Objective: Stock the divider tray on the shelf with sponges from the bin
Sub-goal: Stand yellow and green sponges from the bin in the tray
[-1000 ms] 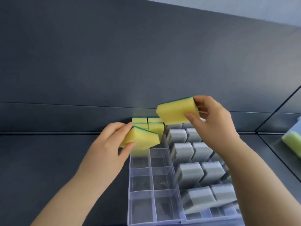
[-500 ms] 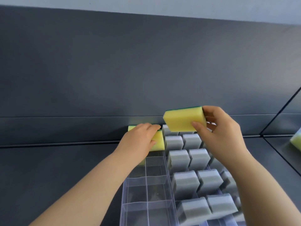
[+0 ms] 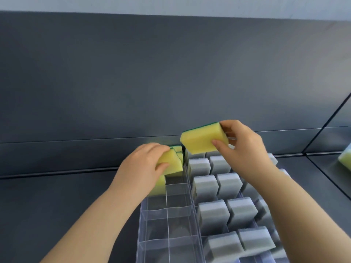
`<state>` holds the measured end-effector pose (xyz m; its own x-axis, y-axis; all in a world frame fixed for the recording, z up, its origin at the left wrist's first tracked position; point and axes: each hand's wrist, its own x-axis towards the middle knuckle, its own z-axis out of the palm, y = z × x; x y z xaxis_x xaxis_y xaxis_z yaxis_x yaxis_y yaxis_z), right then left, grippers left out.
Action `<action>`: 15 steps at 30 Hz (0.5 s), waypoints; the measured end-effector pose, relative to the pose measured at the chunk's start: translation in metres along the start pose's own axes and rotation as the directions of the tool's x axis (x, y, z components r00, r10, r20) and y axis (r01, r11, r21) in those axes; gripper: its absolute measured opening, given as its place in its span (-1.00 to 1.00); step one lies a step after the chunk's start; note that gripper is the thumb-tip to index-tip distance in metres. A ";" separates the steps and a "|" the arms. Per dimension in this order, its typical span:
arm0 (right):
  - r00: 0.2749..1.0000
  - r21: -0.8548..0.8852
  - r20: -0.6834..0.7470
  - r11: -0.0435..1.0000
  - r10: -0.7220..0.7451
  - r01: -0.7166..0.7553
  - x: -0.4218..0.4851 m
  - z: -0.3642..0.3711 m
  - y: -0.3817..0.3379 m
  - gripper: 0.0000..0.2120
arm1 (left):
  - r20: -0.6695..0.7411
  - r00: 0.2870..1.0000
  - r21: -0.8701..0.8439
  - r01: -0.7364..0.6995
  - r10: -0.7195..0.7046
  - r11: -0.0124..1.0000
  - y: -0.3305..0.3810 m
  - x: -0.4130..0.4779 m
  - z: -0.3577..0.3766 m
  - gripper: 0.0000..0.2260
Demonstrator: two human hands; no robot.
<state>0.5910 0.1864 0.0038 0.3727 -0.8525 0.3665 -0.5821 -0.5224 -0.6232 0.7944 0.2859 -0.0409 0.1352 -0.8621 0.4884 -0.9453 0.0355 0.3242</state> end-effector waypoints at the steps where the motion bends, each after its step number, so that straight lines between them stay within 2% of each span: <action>1: 0.999 -0.017 0.040 1.000 -0.020 0.020 0.006 0.005 -0.001 -0.65 | -0.033 0.999 -0.018 0.016 -0.016 1.000 -0.003 -0.003 -0.005 -0.65; 8: 0.924 -0.241 0.382 0.961 -0.031 0.132 0.037 0.051 0.000 -0.58 | -0.136 0.982 -0.140 0.113 -0.132 0.984 -0.012 -0.024 -0.031 -0.65; 15: 0.896 -0.287 0.442 0.939 -0.047 0.191 0.043 0.068 -0.012 -0.58 | -0.171 0.965 -0.163 0.171 -0.199 0.972 -0.022 -0.036 -0.043 -0.65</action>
<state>0.6629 0.1574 -0.0204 0.6807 -0.7307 0.0518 -0.6828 -0.6585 -0.3165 0.8230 0.3376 -0.0305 0.3690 -0.7523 0.5458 -0.8470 -0.0303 0.5308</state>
